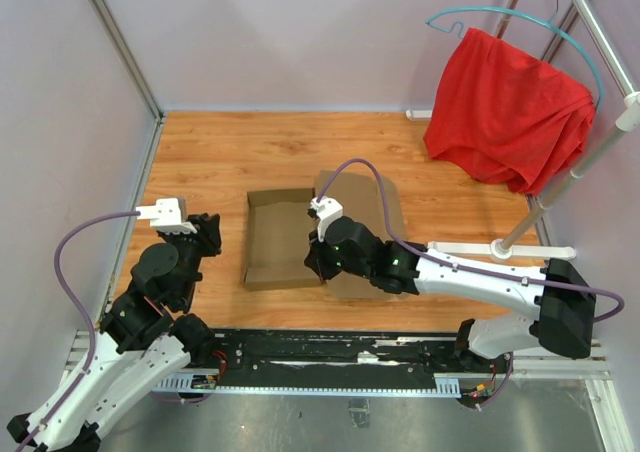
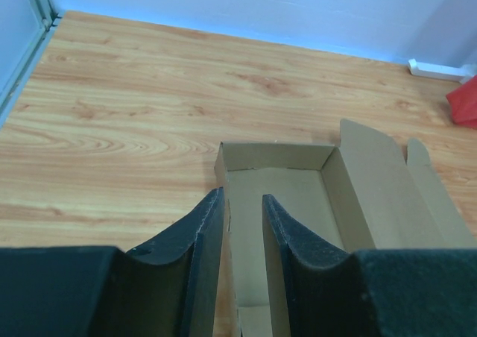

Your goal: Fold the paper box

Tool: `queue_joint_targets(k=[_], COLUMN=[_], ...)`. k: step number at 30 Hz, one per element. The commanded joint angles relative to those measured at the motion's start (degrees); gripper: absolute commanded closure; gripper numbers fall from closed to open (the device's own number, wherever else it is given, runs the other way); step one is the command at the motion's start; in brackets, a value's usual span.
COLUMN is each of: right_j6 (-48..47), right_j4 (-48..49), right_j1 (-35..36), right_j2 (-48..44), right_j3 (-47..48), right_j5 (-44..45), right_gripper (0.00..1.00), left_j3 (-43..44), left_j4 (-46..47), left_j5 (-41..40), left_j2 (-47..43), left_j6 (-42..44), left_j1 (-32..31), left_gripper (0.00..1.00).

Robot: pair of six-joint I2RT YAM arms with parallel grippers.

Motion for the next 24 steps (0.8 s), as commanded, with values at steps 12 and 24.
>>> queue_joint_targets(k=[12, 24], right_j6=[39.8, 51.3], right_j4=[-13.6, -25.9], right_j1=[6.6, 8.9], right_j2=[-1.7, 1.0], right_j3=[-8.5, -11.5], right_j5=[9.4, 17.3], right_gripper=[0.92, 0.99], left_j3=[-0.9, -1.1], left_j4=[1.2, 1.3], left_j5=[0.7, 1.5], left_j2=[-2.4, -1.9], left_j6=[0.1, 0.3], left_j1=[0.1, 0.1], left_gripper=[0.67, 0.67])
